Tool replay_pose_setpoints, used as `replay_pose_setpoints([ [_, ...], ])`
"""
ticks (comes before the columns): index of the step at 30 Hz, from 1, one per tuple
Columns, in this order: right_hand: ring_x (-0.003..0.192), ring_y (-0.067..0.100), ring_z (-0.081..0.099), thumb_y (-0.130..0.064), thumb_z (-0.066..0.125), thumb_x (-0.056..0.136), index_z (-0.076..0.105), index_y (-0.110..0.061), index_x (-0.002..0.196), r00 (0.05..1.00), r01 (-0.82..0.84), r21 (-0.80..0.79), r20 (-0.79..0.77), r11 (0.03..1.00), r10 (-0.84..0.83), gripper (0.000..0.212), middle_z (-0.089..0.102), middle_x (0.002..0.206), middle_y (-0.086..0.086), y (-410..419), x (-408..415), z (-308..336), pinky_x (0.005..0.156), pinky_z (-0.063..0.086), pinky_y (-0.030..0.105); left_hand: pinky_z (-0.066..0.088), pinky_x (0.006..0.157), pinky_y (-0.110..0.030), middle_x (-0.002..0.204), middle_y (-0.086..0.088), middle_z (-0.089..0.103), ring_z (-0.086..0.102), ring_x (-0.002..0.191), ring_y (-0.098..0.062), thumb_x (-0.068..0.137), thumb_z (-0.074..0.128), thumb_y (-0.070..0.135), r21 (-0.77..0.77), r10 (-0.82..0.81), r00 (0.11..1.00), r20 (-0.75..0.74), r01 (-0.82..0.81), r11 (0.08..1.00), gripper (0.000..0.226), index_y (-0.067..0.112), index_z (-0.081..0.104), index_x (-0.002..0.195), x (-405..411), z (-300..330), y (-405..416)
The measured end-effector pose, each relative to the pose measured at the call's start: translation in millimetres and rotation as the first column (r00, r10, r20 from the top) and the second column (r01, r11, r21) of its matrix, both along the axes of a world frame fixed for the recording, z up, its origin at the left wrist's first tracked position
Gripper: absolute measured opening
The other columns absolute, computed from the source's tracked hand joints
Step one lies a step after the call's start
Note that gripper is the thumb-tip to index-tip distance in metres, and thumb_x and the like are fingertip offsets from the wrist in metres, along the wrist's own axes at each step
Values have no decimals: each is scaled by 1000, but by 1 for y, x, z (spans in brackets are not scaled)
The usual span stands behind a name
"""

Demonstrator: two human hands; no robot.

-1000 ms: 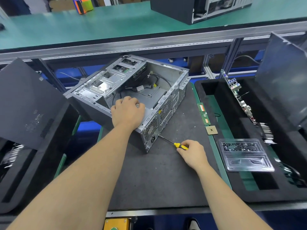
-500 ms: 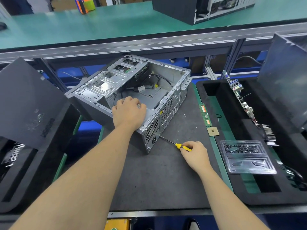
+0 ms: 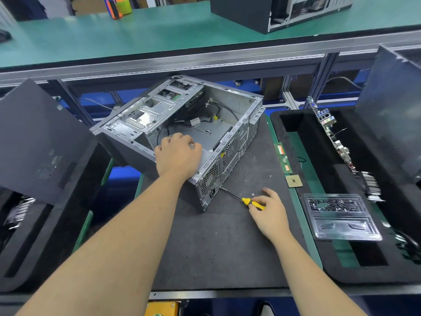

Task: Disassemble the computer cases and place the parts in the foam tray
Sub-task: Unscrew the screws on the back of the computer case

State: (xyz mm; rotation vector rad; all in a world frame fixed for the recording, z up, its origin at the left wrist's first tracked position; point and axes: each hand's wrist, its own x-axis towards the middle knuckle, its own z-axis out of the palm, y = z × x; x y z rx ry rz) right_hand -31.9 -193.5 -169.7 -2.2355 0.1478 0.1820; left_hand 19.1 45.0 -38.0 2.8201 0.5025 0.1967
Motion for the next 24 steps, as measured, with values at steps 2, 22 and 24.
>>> replay_pose_setpoints([
  [2,96,8,54,-22,68,88,75,-23,100,1000,-2,-4,12,1000,2,13,49,130,-5,-1,-1,-2,78,39,25,31,107,-45,137,3,57,43,130,-28,98,39,40,4,-2,1000,-1,2,1000,38,26,67,119,0,0,0],
  [22,87,13,59,-21,69,85,71,-35,86,998,4,108,-69,994,4,15,62,98,-8,-6,11,2,73,43,28,32,105,-46,138,2,57,44,130,-28,98,37,40,16,-5,1000,-11,5,1000,39,25,67,120,1,-1,1],
  [24,68,16,61,-12,73,83,74,-20,96,982,159,304,-144,939,-119,16,68,85,-1,-6,12,-1,65,53,33,31,105,-45,137,3,57,44,130,-28,98,37,40,14,-5,1000,-12,5,1000,39,25,67,119,1,-1,1],
])
